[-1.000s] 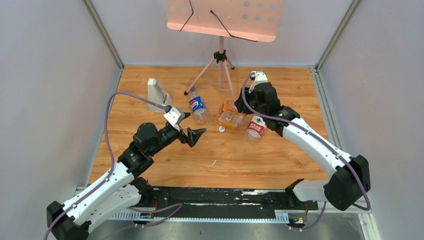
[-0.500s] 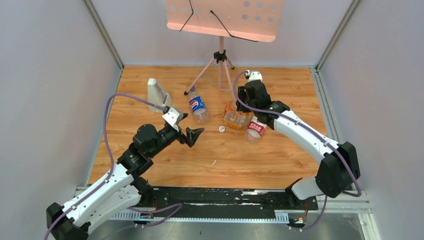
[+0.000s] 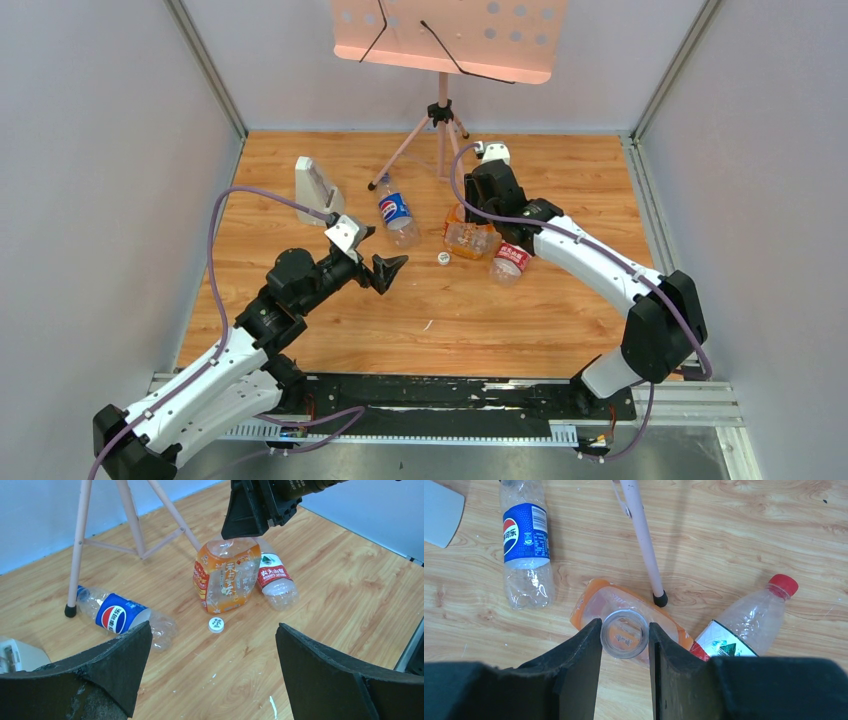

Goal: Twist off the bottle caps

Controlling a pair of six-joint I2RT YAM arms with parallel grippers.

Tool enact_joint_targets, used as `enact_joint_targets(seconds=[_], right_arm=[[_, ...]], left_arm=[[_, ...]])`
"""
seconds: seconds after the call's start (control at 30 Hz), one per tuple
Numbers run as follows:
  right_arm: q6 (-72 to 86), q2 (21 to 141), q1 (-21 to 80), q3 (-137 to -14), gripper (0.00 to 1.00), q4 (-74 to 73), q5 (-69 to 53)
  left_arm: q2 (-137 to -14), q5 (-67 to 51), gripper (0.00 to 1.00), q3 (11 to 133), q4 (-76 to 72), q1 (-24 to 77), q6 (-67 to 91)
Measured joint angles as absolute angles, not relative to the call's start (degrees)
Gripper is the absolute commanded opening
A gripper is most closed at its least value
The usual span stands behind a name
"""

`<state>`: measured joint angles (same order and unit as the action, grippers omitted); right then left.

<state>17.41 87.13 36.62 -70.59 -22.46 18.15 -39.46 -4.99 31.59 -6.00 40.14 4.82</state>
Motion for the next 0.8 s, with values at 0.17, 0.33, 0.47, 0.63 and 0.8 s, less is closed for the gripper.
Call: enact_joint_targets(seconds=[0.17, 0.33, 0.47, 0.63, 0.8], right_arm=[[17.39, 87.13, 36.73, -70.81, 0.47, -22.81, 18.09], [17.43, 87.24, 36.73, -71.02, 0.55, -23.59, 17.61], [17.43, 87.79, 36.73, -71.77, 0.56, -23.92, 17.23], [17.45, 88.07, 36.73, -72.18, 0.64, -23.99, 16.08], [17.61, 88.05, 36.73, -72.88, 0.73, -24.08, 14.46]], left_arm=[[-39.51, -4.8, 1.0, 31.59, -5.98, 40.14, 4.82], [-39.51, -4.58, 1.0, 31.59, -5.98, 40.14, 4.82], [-39.51, -4.45, 1.0, 31.59, -5.96, 40.14, 4.82], [-39.51, -4.4, 1.0, 31.59, -5.91, 40.14, 4.82], [-39.51, -4.36, 1.0, 31.59, -5.87, 40.14, 4.84]])
